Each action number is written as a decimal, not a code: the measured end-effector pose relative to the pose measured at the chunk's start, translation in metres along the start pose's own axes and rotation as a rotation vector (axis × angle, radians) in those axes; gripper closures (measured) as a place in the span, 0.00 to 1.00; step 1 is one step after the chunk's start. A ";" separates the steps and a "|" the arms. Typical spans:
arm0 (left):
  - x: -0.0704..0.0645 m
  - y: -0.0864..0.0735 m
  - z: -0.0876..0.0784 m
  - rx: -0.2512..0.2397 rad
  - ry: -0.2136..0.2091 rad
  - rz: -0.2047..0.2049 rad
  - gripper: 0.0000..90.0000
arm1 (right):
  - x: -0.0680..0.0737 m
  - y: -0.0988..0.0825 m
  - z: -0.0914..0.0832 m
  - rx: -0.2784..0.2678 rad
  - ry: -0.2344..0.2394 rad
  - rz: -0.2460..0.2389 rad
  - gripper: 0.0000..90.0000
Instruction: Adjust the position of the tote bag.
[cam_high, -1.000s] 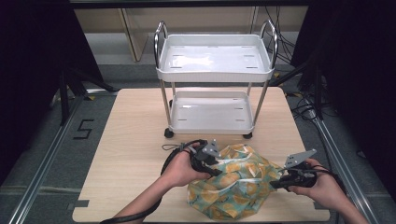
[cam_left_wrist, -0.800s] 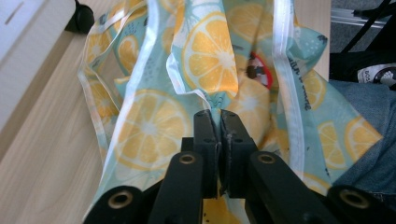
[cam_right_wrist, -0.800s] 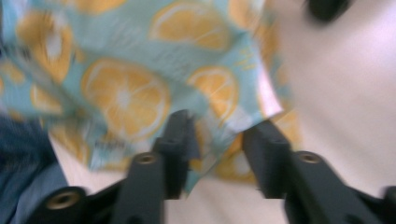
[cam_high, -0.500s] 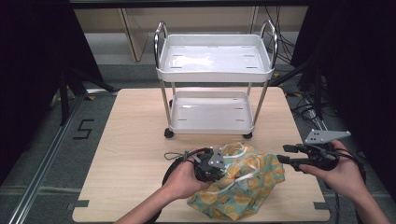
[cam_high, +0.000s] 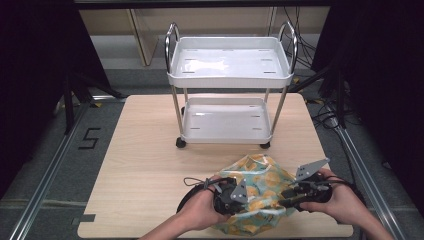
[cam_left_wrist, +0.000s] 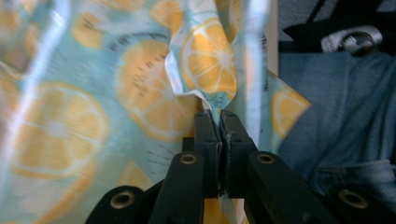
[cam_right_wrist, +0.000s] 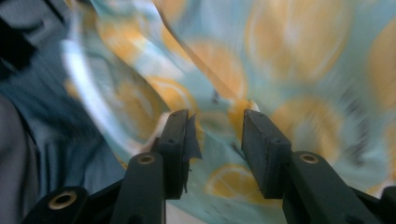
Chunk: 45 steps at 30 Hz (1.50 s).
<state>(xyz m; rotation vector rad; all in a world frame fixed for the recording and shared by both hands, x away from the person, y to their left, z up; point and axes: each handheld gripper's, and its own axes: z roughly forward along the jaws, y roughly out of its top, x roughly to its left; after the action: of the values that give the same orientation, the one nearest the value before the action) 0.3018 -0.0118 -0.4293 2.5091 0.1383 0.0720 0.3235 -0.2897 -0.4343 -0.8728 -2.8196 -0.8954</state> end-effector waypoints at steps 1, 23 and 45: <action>-0.002 -0.002 0.002 0.007 -0.008 0.001 0.96 | 0.000 -0.004 0.005 0.018 0.005 0.002 0.69; -0.014 -0.019 0.036 0.128 -0.060 0.054 0.95 | -0.010 0.006 -0.028 -0.279 -0.215 0.058 0.55; -0.003 -0.007 -0.029 -0.197 -0.009 -0.041 0.38 | -0.018 -0.006 0.005 -0.201 -0.245 0.096 0.53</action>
<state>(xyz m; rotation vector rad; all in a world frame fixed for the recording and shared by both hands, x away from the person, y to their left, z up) 0.2956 0.0109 -0.4099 2.3091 0.1701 0.0544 0.3357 -0.3001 -0.4455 -1.2110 -2.8914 -1.1452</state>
